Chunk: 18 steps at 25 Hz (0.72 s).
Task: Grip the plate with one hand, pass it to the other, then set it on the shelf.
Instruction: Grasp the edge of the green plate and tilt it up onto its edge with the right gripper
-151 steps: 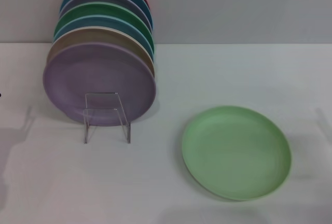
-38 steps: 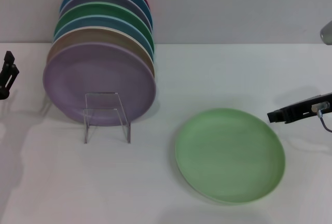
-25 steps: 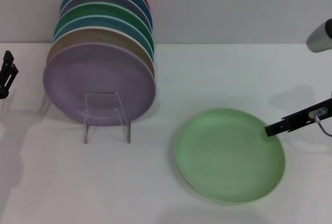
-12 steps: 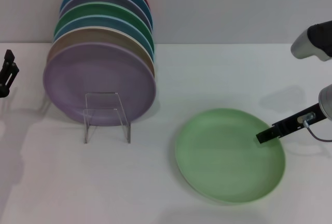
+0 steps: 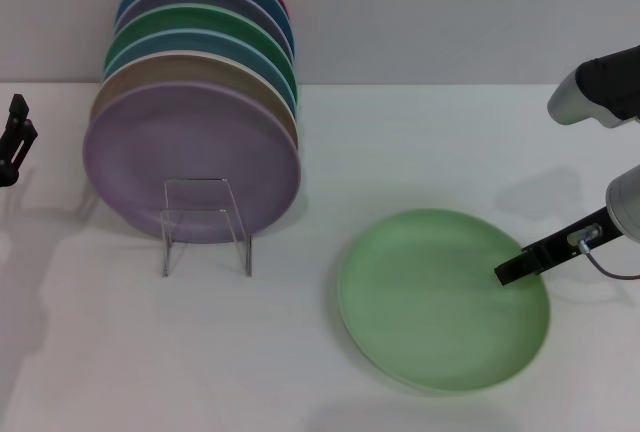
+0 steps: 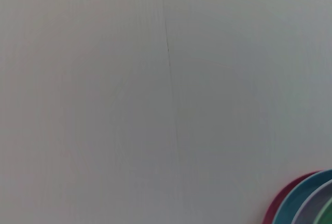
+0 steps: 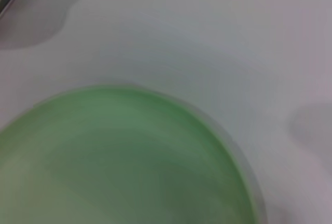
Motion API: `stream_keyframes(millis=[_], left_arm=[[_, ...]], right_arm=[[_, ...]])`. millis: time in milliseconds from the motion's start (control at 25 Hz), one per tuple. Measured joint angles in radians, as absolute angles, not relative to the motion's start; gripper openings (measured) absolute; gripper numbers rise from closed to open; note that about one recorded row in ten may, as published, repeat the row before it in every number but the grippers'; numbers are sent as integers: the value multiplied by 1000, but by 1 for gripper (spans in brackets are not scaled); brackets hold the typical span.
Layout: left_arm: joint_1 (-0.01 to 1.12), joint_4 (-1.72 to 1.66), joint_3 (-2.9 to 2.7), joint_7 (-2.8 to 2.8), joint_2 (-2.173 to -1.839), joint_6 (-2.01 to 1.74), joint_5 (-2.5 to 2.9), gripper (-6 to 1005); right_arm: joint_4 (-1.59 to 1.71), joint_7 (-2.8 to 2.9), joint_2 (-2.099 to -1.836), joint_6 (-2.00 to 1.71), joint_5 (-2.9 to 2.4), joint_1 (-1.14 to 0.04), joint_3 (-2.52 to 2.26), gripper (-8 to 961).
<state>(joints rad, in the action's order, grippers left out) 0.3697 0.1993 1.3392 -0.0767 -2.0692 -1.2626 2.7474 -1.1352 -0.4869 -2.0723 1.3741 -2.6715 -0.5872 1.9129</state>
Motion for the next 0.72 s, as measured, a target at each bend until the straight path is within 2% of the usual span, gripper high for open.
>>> stream_keyframes(millis=[480, 560, 720], left_arm=[[371, 199, 1339, -77, -2070, -1262, 2747, 844], [373, 199, 1339, -77, -2070, -1262, 2747, 845], [374, 200, 1339, -77, -2071, -1259, 2747, 846]], right_arm=[[-1120, -481, -2072, 1362, -2677, -594, 1910, 555], [-1118, -482, -2071, 1361, -2677, -594, 1910, 315], [-1118, -482, -2072, 1353, -2677, -594, 1910, 159]])
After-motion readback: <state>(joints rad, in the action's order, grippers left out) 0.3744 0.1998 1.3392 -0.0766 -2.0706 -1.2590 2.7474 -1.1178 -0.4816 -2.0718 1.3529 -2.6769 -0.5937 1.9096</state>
